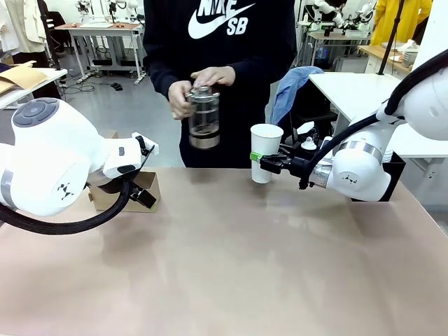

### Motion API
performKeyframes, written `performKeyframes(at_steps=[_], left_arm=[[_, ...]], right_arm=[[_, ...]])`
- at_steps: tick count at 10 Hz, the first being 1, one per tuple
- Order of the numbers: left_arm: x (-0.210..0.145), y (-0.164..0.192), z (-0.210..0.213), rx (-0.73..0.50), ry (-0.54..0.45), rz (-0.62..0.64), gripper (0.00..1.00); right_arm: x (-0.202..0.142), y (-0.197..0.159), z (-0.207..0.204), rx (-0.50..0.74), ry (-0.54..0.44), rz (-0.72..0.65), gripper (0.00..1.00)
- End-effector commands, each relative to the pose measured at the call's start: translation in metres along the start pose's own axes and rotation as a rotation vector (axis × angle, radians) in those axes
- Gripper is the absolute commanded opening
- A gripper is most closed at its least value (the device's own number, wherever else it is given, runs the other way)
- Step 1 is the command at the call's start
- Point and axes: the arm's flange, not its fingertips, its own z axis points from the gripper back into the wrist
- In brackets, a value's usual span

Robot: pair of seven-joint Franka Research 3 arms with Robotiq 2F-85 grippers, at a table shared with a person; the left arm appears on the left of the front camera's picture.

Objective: Pour a drink into a cup and package it in a carrier.
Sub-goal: When a person places the Paper Cup Lid on the 600 ml Paper Cup , lift the 600 ml Paper Cup.

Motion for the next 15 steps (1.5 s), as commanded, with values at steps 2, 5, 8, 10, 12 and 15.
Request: performKeyframes(at_steps=[2,5,8,10,12,15], left_arm=[[-0.0001,0.0005,0.0003,-0.002,-0.001,0.002,1.00],[-0.0001,0.0005,0.0003,-0.002,-0.001,0.002,1.00],[-0.0001,0.0005,0.0003,-0.002,-0.001,0.002,1.00],[-0.0001,0.0005,0.0003,-0.002,-0.001,0.002,1.00],[-0.0001,0.0005,0.0003,-0.002,-0.001,0.002,1.00],[-0.0001,0.0005,0.0003,-0.002,-0.001,0.002,1.00]], right_arm=[[0.0020,0.0019,-0.0020,-0.003,0.006,-0.004,0.80],[0.0020,0.0019,-0.0020,-0.003,0.006,-0.004,0.80],[0.0020,0.0019,-0.0020,-0.003,0.006,-0.004,0.80],[0.0020,0.0019,-0.0020,-0.003,0.006,-0.004,0.80],[0.0020,0.0019,-0.0020,-0.003,0.006,-0.004,0.80],[0.0020,0.0019,-0.0020,-0.003,0.006,-0.004,0.80]])
